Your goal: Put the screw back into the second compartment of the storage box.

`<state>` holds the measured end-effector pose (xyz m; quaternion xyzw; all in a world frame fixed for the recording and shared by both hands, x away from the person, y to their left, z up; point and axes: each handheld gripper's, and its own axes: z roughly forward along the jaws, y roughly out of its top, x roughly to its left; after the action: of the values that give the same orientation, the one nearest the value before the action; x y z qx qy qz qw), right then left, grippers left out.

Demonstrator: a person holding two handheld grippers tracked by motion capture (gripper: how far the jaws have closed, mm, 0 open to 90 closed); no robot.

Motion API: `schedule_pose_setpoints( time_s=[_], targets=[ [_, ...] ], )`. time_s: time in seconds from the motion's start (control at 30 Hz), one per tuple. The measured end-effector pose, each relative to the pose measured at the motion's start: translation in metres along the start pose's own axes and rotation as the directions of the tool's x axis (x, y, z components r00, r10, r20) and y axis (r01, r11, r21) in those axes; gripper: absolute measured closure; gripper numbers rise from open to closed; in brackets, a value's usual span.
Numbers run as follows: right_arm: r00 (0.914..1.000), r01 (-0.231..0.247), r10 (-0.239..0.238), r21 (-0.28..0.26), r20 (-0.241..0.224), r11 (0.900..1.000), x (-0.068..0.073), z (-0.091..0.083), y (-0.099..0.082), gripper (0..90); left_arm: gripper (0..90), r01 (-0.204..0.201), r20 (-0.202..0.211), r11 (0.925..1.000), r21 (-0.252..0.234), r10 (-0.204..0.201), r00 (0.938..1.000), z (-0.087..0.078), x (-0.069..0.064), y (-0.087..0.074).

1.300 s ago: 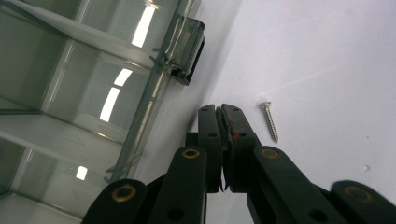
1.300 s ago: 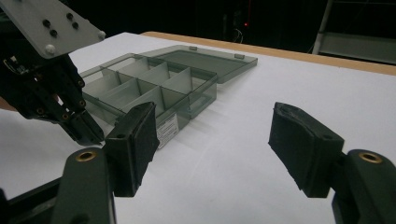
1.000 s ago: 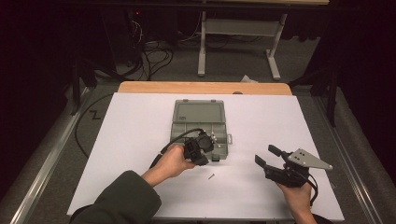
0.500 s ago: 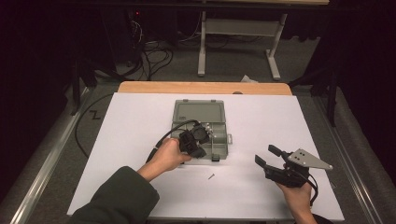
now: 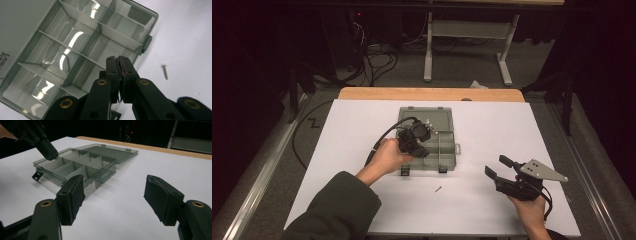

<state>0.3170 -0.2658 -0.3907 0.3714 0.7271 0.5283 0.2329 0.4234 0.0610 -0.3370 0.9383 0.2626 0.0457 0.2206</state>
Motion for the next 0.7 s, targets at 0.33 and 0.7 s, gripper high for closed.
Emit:
schedule_pose_setpoints(
  time_s=[0.33, 0.7],
  targets=[
    [1.0, -0.002, 0.002, -0.001, -0.001, 1.0, 0.0, 0.0, 0.0, 33.8, 87.0, 0.061, -0.02, 0.998, -0.017, -0.061, 0.9979, 0.001, 0.02, 0.002],
    [1.0, -0.003, 0.003, -0.005, -0.001, 1.0, 0.0, -0.001, 0.0, 33.8, 87.0, 0.136, -0.026, 0.9905, -0.017, -0.137, 0.9903, 0.011, 0.036, 0.004]
  ],
)
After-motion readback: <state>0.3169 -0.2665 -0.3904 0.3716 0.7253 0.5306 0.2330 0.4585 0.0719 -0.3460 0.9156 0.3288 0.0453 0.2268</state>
